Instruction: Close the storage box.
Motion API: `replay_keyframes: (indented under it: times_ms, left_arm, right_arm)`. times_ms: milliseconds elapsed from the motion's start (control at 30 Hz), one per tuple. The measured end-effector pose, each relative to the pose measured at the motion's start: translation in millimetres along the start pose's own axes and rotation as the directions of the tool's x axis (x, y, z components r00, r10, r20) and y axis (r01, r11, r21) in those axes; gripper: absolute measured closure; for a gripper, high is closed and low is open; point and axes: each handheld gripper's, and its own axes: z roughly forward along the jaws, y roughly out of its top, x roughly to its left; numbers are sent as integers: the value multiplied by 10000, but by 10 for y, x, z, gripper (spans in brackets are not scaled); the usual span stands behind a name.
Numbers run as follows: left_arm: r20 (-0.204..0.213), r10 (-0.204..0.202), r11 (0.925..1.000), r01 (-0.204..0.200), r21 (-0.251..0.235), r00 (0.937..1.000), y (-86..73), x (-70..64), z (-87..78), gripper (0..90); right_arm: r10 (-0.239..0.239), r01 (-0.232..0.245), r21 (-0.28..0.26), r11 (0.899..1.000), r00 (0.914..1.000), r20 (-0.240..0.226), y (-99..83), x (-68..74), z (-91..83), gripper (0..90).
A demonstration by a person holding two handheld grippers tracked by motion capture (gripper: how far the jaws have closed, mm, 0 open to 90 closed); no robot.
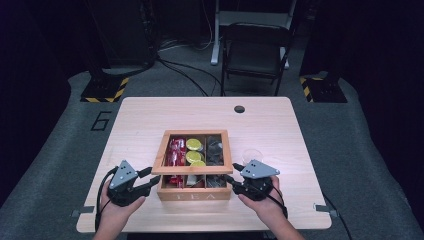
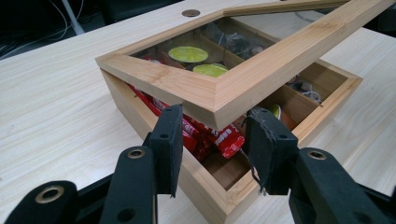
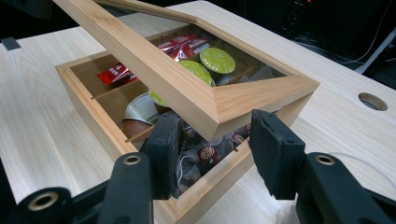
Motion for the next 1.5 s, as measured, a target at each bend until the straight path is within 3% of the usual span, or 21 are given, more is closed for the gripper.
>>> replay_keyframes:
  times_ms: [267, 667, 1100, 1500]
  left_arm:
    - [-1, -147, 9999, 147, -23, 9999, -60, -4, 26, 581]
    - [42, -118, 9999, 118, 2, 9999, -136, -19, 49, 581]
    - [216, -179, 9996, 174, 242, 9996, -232, -24, 82, 581]
    - [281, -188, 9990, 176, 417, 9994, -294, -26, 110, 580]
  right_arm:
    - [426, -426, 46, 9991, 9988, -235, -60, -8, 8, 563]
    - [55, -55, 8, 10000, 9999, -124, -134, 30, 21, 564]
    - [289, -285, 220, 9994, 9994, -203, -232, 63, 42, 566]
    - [121, -105, 427, 9990, 9992, -382, -289, 69, 66, 564]
